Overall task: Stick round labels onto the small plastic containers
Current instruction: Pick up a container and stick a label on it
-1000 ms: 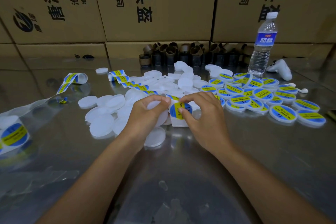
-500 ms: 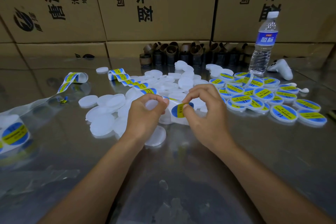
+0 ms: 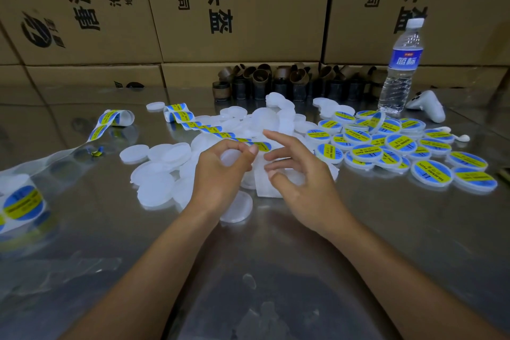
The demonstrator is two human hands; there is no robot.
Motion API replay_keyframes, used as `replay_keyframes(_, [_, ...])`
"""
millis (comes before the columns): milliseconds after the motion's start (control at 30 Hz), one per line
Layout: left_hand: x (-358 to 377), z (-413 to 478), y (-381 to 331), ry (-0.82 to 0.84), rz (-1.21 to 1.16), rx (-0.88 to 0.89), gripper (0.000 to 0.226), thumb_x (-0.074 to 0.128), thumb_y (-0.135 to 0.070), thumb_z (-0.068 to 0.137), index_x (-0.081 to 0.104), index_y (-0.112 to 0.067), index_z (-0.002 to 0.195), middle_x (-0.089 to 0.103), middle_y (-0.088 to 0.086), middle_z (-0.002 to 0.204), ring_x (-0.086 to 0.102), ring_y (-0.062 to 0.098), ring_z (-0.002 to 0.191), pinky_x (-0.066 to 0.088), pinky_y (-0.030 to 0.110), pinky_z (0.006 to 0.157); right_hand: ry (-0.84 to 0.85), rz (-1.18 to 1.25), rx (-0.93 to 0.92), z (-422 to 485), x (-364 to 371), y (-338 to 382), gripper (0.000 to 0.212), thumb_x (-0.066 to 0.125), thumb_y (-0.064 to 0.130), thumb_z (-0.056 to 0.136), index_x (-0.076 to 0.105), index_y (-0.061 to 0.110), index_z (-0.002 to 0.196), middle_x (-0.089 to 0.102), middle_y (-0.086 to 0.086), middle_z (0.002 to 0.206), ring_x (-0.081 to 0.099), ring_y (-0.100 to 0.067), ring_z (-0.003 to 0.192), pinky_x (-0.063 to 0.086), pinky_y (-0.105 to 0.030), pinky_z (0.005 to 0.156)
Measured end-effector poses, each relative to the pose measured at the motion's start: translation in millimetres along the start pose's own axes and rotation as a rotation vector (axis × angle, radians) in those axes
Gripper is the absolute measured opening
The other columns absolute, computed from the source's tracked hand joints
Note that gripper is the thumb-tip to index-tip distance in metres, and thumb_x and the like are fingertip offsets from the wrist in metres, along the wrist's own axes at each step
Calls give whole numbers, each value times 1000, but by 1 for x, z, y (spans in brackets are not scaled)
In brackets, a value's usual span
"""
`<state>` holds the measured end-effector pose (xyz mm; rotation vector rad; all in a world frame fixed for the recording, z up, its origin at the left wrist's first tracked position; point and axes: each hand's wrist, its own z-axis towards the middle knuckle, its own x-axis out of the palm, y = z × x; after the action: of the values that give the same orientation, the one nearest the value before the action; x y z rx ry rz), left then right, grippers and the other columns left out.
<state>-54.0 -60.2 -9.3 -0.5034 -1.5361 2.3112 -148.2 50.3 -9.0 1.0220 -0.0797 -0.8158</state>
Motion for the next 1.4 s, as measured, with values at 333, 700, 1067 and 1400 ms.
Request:
replay_keyframes(333, [-1,1,-12,-88,-306,18,37,52,-32,96,67,-24,64,69,-7,71,67,13,73,50,19,60,-20,25,20,1,1,-9,61,55,-1,83,48,50,117,63,7,101,64,-3,89,47,-15,83])
replay_keyframes(700, [-2,5,-16,169,-823,-390,53,30,-47,99,62,-6,88,71,11,79,70,24,69,57,33,71,-191,114,-77,4,-3,26,26,59,12,76,62,36,86,63,19,90,56,0,86,40,-17,78])
replay_keyframes(1067, [5,1,-13,329,-806,-394,55,25,-48,99,60,-7,89,71,10,84,68,24,78,56,27,66,-45,460,208,3,4,19,16,67,1,81,64,16,79,60,10,51,51,1,46,39,-9,49])
replay_keyframes(1400, [4,-1,-16,346,-744,-376,54,26,-48,98,60,-8,89,68,17,90,65,25,77,55,26,62,-155,435,252,4,6,13,15,73,4,76,68,17,72,64,4,52,50,-7,39,40,-11,46])
